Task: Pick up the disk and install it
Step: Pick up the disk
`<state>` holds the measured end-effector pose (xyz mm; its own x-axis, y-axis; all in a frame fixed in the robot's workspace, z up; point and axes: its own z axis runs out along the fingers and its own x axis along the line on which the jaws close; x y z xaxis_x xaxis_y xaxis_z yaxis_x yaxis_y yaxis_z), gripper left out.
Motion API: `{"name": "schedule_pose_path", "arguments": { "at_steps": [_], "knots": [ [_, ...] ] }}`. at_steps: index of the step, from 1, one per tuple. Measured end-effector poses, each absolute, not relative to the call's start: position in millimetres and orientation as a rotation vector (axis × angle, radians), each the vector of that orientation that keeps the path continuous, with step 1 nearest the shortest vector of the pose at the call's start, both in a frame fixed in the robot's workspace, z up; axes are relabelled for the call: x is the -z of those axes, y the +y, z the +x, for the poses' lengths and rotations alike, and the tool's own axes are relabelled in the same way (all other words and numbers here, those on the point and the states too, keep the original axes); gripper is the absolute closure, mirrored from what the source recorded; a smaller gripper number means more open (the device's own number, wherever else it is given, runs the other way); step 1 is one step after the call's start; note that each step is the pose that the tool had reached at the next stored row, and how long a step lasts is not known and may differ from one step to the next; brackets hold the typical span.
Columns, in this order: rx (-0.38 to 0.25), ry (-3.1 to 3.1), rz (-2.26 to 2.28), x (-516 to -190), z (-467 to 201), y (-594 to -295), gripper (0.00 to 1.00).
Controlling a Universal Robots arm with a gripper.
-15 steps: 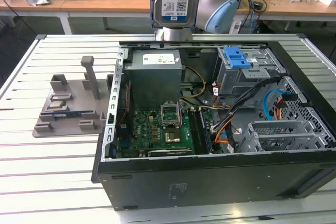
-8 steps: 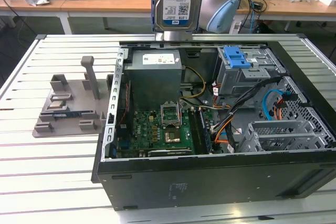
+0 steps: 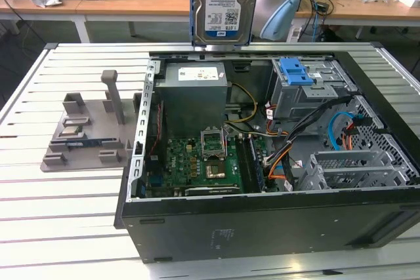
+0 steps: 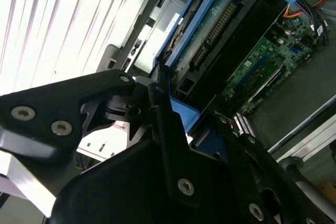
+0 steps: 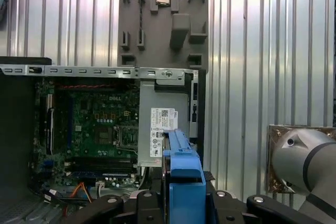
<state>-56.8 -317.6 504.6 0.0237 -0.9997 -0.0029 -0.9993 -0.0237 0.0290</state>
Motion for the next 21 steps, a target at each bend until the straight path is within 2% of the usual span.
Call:
{"name": "schedule_pose_path", "arguments": {
  "at_steps": [21],
  "knots": [
    [0.035, -2.182, 2.234, -503, -52, -360, 0.63]
  ]
}}
